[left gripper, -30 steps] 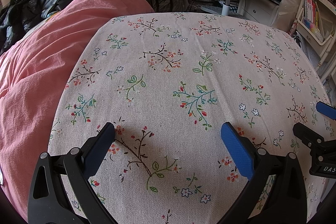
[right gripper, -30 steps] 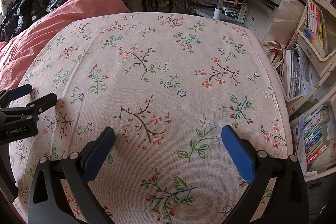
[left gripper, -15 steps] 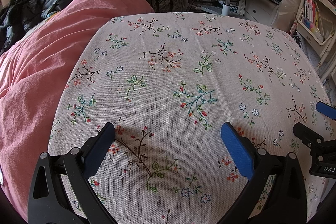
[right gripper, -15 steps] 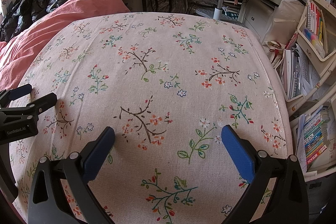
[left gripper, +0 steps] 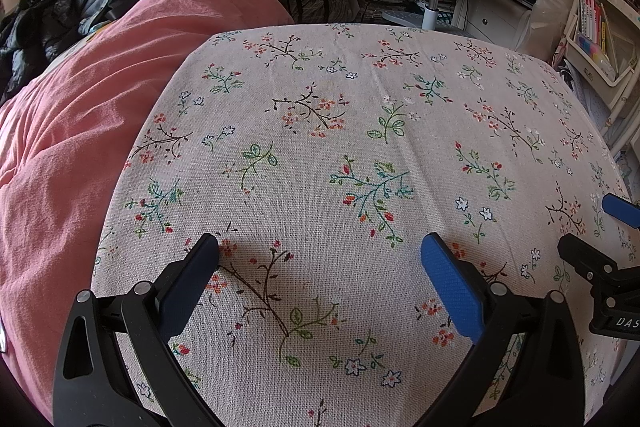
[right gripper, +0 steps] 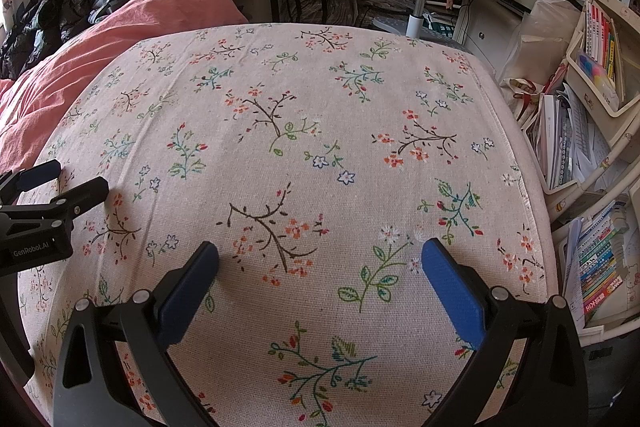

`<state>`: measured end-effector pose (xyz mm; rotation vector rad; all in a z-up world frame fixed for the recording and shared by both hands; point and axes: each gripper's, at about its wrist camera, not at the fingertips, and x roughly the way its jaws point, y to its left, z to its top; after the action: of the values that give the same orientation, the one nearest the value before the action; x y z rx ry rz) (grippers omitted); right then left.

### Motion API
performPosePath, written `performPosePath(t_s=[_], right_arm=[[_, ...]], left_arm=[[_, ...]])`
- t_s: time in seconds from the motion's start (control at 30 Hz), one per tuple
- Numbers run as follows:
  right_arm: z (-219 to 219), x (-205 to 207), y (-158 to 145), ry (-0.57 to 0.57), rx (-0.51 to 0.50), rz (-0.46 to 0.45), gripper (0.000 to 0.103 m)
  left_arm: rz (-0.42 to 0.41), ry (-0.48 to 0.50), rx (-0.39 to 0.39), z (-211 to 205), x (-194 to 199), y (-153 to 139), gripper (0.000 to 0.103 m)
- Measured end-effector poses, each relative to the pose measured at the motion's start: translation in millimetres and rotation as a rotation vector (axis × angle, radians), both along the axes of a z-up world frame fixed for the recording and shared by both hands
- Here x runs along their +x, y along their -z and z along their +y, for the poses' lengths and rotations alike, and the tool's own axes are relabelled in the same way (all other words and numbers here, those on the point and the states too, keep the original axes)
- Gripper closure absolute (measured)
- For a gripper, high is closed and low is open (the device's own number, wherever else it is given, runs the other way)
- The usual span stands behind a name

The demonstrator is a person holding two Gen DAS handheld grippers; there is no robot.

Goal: Collect trash

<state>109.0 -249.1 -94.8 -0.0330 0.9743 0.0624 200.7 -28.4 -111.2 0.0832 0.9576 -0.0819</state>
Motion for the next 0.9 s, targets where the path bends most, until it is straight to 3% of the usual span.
performPosePath(t_s=[0.9], right_arm=[[0.1,-0.1,-0.1,0.0,0.0,0.0,0.006]], left_arm=[[0.0,0.0,0.0,0.1,0.0,0.0,0.006]])
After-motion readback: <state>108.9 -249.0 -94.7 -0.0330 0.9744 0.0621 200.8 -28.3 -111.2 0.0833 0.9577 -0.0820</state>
